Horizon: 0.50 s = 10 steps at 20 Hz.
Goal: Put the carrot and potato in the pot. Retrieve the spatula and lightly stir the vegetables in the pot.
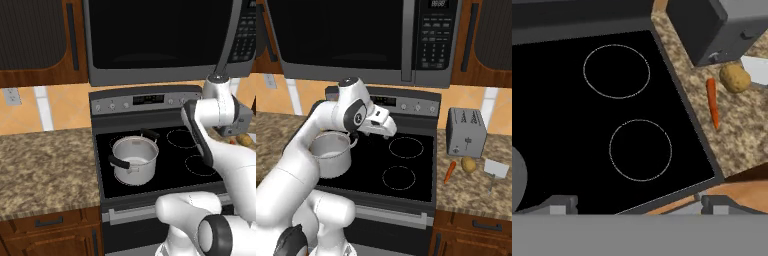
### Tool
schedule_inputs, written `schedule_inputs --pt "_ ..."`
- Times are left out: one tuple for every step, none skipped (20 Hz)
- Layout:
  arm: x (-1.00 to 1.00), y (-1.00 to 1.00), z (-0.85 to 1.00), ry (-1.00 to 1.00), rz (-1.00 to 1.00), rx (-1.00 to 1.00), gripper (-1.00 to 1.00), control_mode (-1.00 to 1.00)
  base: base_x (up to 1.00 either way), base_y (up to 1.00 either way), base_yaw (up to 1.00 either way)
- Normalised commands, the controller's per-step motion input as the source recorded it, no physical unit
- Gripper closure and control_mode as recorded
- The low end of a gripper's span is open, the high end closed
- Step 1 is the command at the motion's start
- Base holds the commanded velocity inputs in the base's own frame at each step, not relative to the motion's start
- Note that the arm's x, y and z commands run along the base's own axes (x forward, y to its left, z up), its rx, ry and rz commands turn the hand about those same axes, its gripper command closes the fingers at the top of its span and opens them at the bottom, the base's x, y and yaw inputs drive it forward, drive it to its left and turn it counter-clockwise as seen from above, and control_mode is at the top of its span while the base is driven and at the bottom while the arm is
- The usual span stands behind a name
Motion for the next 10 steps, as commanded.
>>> schedule_inputs --pt "0.0 -1.0 -0.23 0.01 -0.21 0.0 -1.0 -1.0 0.0 0.0 0.0" --pt "0.0 -1.0 -0.24 0.01 -0.22 0.0 -1.0 -1.0 0.0 0.0 0.0" --pt "0.0 -1.0 -0.29 0.05 -0.22 0.0 -1.0 -1.0 0.0 0.0 0.0" --pt "0.0 -1.0 -0.35 0.09 -0.26 0.0 -1.0 -1.0 0.0 0.0 0.0" --pt "0.0 -1.0 -0.44 0.12 -0.27 0.0 -1.0 -1.0 0.0 0.0 0.0" --pt "0.01 -1.0 -0.41 0.09 -0.24 0.0 -1.0 -1.0 0.0 0.0 0.0" --pt "0.16 -1.0 -0.47 0.1 -0.2 0.0 -1.0 -1.0 0.0 0.0 0.0" --pt "0.23 -1.0 -0.5 0.1 -0.17 0.0 -1.0 -1.0 0.0 0.0 0.0" --pt "0.24 -1.0 -0.51 0.08 -0.16 0.0 -1.0 -1.0 0.0 0.0 0.0" --pt "0.3 -1.0 -0.55 0.08 -0.16 0.0 -1.0 -1.0 0.0 0.0 0.0"
